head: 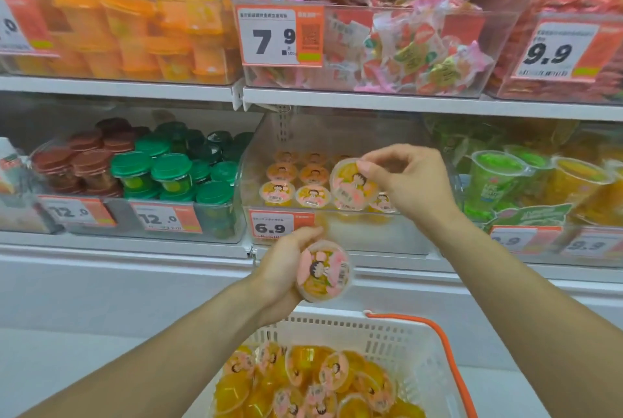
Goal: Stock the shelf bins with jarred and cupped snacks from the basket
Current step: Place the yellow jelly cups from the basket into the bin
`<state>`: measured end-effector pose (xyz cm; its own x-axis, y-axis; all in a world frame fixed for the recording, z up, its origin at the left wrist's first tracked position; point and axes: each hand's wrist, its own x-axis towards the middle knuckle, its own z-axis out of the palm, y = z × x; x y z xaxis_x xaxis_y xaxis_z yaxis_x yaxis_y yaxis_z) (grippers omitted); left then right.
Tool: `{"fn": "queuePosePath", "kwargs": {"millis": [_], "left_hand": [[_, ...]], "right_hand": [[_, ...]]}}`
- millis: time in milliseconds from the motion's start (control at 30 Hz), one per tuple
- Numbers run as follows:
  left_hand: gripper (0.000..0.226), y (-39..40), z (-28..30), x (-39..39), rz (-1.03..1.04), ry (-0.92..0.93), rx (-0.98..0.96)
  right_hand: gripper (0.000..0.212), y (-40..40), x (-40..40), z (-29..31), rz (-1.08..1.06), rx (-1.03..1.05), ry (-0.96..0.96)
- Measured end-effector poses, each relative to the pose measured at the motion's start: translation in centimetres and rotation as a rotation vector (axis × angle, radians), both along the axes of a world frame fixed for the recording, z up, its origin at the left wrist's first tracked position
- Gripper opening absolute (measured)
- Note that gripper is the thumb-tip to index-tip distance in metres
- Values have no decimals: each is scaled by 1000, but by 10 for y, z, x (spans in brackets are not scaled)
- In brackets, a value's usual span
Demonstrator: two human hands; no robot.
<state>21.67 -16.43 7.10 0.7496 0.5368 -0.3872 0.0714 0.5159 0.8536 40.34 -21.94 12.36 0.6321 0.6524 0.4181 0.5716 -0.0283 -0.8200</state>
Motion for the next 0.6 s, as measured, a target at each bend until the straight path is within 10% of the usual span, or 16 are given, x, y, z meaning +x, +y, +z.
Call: {"fn": "queuePosePath", "kwargs": {"millis": [200, 600], "left_hand": [[30, 11, -2, 0, -7, 82, 9], [33, 18, -8, 2, -7, -3, -11]], "right_hand": [[1, 17, 5, 1, 51, -396, -286], [28, 33, 10, -17, 142, -773, -125]]}}
